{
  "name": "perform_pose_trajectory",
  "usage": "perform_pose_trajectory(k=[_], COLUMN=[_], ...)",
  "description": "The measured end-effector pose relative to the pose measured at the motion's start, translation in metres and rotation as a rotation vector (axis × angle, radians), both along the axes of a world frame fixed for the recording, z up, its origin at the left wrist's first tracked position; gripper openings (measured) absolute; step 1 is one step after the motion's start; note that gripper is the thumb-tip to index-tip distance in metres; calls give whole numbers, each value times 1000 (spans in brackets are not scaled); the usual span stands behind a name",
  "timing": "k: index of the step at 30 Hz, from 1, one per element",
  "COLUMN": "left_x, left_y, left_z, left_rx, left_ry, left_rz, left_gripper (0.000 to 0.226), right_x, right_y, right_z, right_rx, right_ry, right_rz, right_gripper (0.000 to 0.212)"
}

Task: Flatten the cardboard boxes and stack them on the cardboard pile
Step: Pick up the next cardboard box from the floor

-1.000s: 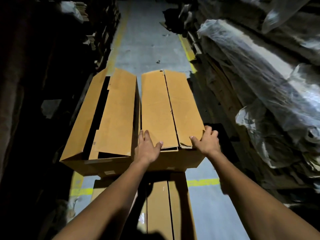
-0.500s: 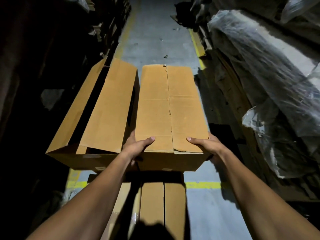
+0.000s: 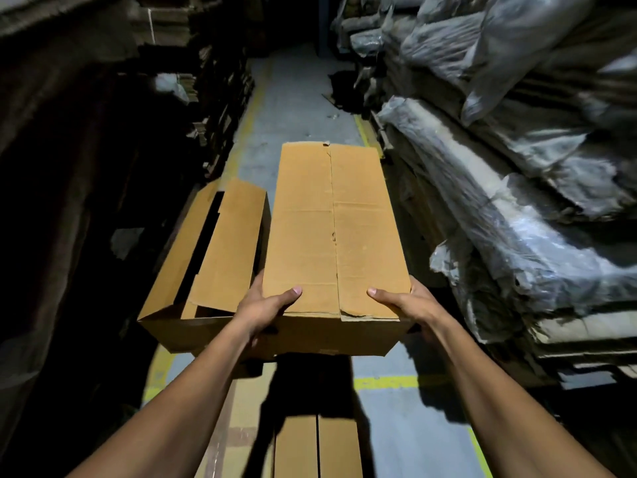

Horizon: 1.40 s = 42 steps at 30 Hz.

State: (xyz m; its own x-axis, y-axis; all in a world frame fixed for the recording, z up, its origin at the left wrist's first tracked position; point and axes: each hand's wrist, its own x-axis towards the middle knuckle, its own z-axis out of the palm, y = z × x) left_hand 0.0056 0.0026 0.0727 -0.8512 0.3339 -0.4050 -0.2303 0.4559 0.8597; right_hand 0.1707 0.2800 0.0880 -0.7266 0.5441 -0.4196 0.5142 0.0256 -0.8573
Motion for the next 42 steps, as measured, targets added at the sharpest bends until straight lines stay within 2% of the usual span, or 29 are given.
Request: perform_pose_trajectory(k=[6, 11, 15, 18, 21, 25, 28, 30, 34, 38, 42], left_x=[84, 179, 247, 293, 359, 468, 537, 582, 650, 705, 780], left_y=[-55, -126, -184, -220, -259, -315, -351, -375, -420, -462, -501], left_z=[79, 148, 190, 215, 244, 272, 271, 261, 231, 192, 144], left_rx=[55, 91, 63, 55, 79, 129, 154, 154, 134, 101, 144], left_ry=[33, 49, 93, 106, 123, 94, 81, 63, 37, 47, -53], left_rz=[-14, -43, -40, -33, -24, 1, -3, -16, -20, -63, -63], left_gripper=[112, 108, 128, 137, 128, 108, 86, 86, 92, 109, 78], right_x=[90, 192, 272, 326, 386, 473, 534, 579, 654, 725, 794], right_y=[-57, -134, -193, -232, -271, -322, -355, -378, -422, -468, -516], right_z=[92, 169, 221, 249, 271, 277, 271, 261, 234, 201, 156], right_rx=[123, 174, 190, 210, 212, 237, 222, 222, 185, 143, 116], right_ry=[39, 84, 104, 123, 132, 118, 138, 128, 56, -12, -43], right_rz=[13, 63, 74, 73, 67, 78, 101, 108, 57, -5, -4], right_gripper=[87, 67, 50, 53, 62, 73, 71, 74, 97, 98, 89])
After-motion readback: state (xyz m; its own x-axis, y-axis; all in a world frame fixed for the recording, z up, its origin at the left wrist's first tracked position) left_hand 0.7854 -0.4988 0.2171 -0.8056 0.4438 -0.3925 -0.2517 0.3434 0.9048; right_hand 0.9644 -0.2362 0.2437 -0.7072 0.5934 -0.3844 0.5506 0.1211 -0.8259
